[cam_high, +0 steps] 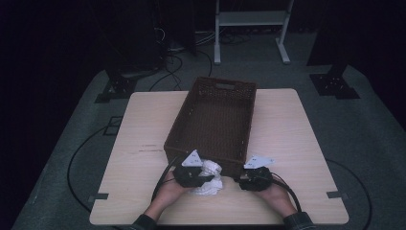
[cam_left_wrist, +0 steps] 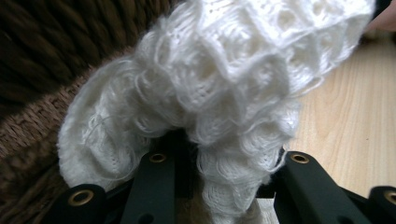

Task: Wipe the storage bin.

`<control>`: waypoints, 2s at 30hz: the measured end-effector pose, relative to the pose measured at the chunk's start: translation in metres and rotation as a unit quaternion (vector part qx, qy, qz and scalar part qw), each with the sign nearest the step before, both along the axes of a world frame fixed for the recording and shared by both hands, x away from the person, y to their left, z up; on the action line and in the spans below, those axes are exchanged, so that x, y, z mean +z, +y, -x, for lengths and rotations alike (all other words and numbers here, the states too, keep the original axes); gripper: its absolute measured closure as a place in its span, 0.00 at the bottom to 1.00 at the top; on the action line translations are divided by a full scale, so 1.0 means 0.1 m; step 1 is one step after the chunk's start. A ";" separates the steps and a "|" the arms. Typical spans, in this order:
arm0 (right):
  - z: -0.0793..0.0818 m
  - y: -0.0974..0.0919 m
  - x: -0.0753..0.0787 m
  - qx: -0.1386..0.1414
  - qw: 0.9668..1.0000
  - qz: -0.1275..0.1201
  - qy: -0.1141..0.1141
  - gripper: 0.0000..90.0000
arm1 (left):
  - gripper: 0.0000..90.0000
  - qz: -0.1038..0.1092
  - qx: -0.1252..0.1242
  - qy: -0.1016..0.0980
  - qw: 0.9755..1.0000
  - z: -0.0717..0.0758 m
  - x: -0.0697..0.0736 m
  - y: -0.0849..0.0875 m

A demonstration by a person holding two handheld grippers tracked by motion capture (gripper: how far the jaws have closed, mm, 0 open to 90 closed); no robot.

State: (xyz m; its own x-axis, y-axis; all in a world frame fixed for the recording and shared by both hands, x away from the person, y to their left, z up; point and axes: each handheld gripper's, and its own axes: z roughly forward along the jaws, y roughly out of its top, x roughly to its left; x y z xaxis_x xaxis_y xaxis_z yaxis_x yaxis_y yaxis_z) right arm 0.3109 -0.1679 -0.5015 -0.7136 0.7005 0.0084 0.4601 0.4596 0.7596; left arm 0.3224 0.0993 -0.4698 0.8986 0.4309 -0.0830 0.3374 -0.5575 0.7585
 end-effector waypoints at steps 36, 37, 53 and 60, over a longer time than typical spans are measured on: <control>0.00 0.00 0.00 -0.001 1.000 -0.001 0.001 0.48 | 0.75 0.076 -0.033 -0.041 0.996 0.12 0.46 -0.18; 0.00 0.00 0.00 0.000 1.000 0.000 0.000 0.48 | 0.75 0.074 -0.034 -0.039 0.996 0.12 0.44 -0.18; 0.00 0.00 0.00 -0.001 1.000 -0.001 0.000 0.48 | 0.75 0.011 -0.043 -0.005 0.999 0.07 0.07 -0.35; 0.00 0.00 0.00 -0.001 1.000 -0.001 0.000 0.48 | 0.75 -0.020 -0.038 0.012 0.999 0.03 -0.10 -0.38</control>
State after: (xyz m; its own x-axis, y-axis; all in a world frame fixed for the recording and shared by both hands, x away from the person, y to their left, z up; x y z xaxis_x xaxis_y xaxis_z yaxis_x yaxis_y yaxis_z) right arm 0.3108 -0.1678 -0.5017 -0.7121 0.7020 0.0091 0.4606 0.4574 0.7607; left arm 0.3190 0.0610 -0.4797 0.9272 0.3641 -0.0881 0.3096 -0.6123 0.7275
